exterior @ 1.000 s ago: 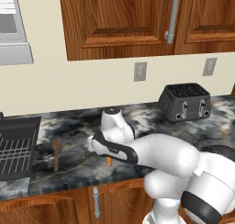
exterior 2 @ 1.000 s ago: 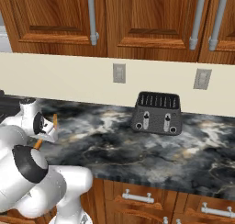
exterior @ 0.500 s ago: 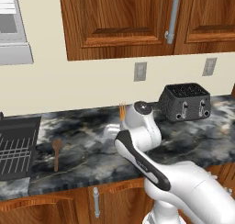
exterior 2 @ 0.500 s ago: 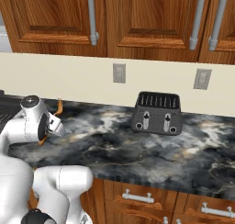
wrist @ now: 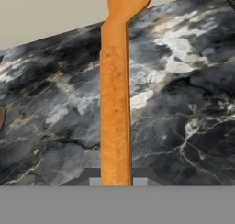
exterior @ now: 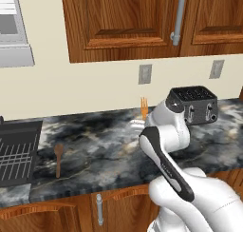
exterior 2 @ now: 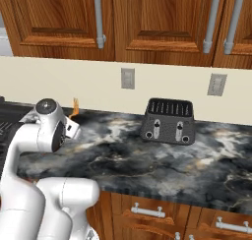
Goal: Take the fork and place it on the left side of the plate. Then take the spoon and place it on the right side of the plate. Make sure they're directly next to the plate.
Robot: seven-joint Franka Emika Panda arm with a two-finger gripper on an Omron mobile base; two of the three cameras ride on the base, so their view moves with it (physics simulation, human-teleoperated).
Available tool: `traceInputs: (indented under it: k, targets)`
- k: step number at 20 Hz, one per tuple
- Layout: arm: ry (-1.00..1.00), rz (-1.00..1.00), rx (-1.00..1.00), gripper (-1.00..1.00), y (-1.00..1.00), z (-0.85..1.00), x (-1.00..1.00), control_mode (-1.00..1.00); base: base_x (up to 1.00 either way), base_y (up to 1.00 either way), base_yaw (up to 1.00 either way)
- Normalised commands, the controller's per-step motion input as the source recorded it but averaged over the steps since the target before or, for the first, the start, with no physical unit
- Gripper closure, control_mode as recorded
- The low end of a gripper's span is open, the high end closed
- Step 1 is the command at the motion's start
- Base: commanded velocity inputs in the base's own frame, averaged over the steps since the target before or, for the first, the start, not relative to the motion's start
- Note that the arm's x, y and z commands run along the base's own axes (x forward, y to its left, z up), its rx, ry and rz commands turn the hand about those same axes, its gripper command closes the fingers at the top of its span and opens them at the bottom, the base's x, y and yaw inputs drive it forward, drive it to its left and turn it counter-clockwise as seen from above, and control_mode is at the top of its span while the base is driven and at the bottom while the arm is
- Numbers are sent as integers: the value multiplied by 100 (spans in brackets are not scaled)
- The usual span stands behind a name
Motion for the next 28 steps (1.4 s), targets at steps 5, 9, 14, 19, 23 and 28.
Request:
traceInputs:
  k: [5,9,14,19,23,28]
  targets:
    - [2,0,5,100,-58,5,-11,-100,0,0,0]
    - [-1,0,4,100,-22,18,-34,-100,0,0,0]
    - [-6,-2,0,100,-4,46,-23,-100,0,0,0]
    - [-21,-2,0,100,0,34,-39,-100,0,0,0]
    - [0,0,0,100,0,0,0,100,-75,6,0]
    - [0,0,0,100,0,0,0,100,-77,22,0]
